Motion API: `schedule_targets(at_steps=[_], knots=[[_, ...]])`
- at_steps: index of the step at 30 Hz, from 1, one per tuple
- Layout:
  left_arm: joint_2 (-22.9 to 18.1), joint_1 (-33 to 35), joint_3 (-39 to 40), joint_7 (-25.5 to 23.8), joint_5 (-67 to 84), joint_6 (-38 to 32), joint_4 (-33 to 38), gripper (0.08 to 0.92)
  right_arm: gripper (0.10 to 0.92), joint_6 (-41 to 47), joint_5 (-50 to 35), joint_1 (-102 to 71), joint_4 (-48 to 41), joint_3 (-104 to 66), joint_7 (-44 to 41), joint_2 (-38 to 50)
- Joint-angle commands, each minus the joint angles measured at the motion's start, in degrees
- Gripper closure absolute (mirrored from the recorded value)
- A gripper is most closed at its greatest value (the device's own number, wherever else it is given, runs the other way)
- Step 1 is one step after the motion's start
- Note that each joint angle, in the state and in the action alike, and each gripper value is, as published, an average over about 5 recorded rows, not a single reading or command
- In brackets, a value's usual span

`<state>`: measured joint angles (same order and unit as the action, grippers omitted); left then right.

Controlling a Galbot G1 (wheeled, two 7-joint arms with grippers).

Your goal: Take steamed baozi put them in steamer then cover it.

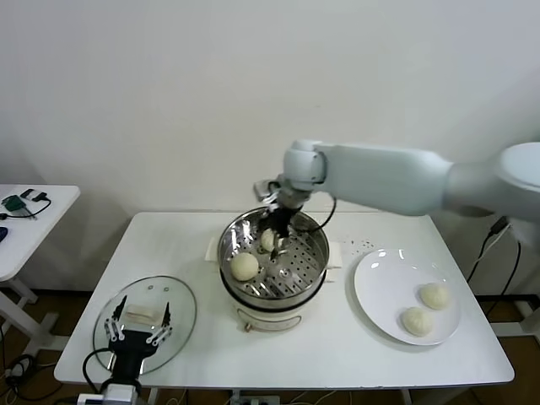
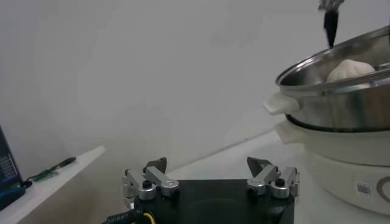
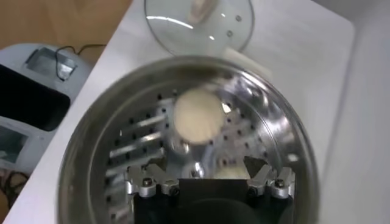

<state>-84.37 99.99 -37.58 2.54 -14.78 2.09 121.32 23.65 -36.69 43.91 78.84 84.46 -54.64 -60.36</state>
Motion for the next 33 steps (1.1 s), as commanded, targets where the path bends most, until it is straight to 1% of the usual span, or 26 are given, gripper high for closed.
schedule_targets(at_steps=[1, 6, 9, 13, 16, 22, 33], knots=[[0.32, 0.06, 0.38, -0.04, -0.28, 0.08, 0.03, 0.177, 0.203, 7.90, 1.14, 6.22, 9.31, 1.17, 0.98, 15.34], [0.30, 0.26, 0.87, -0.04, -0.71, 0.10, 0.07, 0.177, 0.203, 4.39, 4.76, 6.13, 12.01, 5.07, -3.32, 25.02], [0.30, 0.46, 1.00, -0.03, -0.90, 0.10, 0.18, 0.177, 0.203, 1.36, 10.04, 3.08, 11.91, 5.62, -5.79, 29.26], [0.30, 0.89, 0.96, -0.01, -1.00, 0.09, 0.49, 0.177, 0.203, -1.78, 18.79, -5.87, 9.62, 1.70, -7.70, 32.29], [0.36, 1.33, 0.75, -0.01, -0.98, 0.05, 0.68, 0.177, 0.203, -2.98, 24.13, -13.97, 7.48, -2.62, -8.45, 33.48], [0.14, 1.72, 0.39, 0.10, -0.84, -0.01, 0.59, 0.177, 0.203, -3.92, 29.46, -22.72, 4.95, -5.69, -9.20, 33.43], [-0.65, 1.61, 0.47, -0.07, -0.49, -0.12, 0.16, 0.177, 0.203, -4.24, 32.97, -34.10, -0.01, -13.88, -8.73, 31.16]])
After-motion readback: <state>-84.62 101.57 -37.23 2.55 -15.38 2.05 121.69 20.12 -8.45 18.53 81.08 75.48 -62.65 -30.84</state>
